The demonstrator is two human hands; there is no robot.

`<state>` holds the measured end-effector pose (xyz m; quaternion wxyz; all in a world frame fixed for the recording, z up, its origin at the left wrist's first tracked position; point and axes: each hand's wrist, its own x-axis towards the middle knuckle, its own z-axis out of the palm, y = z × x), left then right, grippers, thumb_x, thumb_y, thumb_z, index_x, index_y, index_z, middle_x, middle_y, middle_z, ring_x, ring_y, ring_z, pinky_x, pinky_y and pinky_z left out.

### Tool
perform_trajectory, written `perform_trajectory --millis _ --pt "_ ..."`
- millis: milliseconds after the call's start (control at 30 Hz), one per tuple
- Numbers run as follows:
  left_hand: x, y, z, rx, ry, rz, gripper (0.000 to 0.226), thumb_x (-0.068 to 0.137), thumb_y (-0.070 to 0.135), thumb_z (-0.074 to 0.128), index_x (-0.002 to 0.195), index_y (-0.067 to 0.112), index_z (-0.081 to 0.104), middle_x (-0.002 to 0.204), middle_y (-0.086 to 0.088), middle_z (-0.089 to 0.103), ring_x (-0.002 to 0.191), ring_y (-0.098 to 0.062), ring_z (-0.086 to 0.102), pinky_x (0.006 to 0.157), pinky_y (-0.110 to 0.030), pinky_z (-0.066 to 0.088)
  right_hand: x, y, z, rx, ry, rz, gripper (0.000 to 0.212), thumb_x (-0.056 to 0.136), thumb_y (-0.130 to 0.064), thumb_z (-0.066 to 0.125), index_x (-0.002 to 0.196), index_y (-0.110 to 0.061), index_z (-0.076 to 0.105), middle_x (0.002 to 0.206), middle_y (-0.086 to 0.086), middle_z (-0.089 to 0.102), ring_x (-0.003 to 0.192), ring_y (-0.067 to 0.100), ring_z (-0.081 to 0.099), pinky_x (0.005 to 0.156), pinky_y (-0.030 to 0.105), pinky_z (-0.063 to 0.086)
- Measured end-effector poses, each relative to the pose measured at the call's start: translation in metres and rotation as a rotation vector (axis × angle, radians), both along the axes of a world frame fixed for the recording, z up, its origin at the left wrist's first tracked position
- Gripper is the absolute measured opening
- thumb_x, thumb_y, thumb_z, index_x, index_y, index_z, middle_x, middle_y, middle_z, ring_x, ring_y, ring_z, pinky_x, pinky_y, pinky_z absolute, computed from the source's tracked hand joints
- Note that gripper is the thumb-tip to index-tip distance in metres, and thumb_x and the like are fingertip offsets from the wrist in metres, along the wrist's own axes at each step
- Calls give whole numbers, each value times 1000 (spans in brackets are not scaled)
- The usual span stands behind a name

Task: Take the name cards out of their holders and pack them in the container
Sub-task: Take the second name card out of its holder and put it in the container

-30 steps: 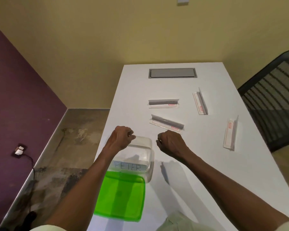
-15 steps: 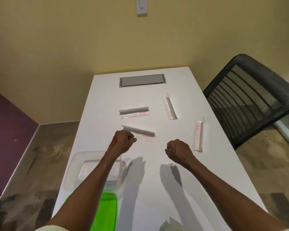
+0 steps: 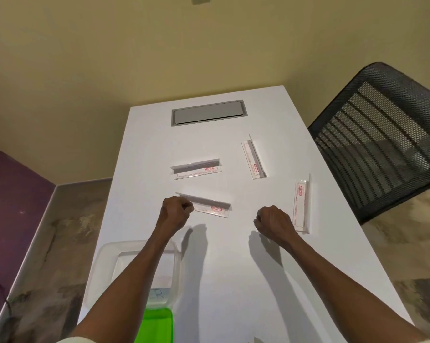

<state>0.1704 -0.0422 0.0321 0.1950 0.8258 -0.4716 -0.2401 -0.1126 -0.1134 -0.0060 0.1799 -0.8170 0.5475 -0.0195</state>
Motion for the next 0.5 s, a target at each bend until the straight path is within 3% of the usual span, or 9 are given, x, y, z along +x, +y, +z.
perform_trajectory --millis 67,233,400,500 --pt "10 -8 -3 -24 -14 31 13 82 15 66 72 15 74 68 6 69 71 -13 62 59 -16 40 7 -9 -3 31 -22 -38 24 79 -19 51 60 -12 37 58 2 44 63 27 43 56 28 30" --pt "33 -31 -7 -73 -37 109 11 82 13 65 80 14 76 72 8 66 74 -11 61 68 -19 42 27 -29 -12 96 -72 -110 16 77 -15 50 66 -4 54 69 9 64 67 30 57 54 27 36" --pt "50 -53 -14 -92 -54 179 17 84 10 55 75 7 69 77 -4 70 76 -21 62 67 -27 47 50 -46 -17 182 -141 -227 14 77 -13 50 67 -7 59 75 5 67 71 28 60 59 26 39" --pt "61 -65 -21 -10 -89 167 21 87 15 53 66 15 60 70 -2 58 70 -25 48 65 -25 38 65 -56 -17 293 -181 -316 13 78 -10 53 72 -4 62 78 8 68 72 26 60 60 23 39"
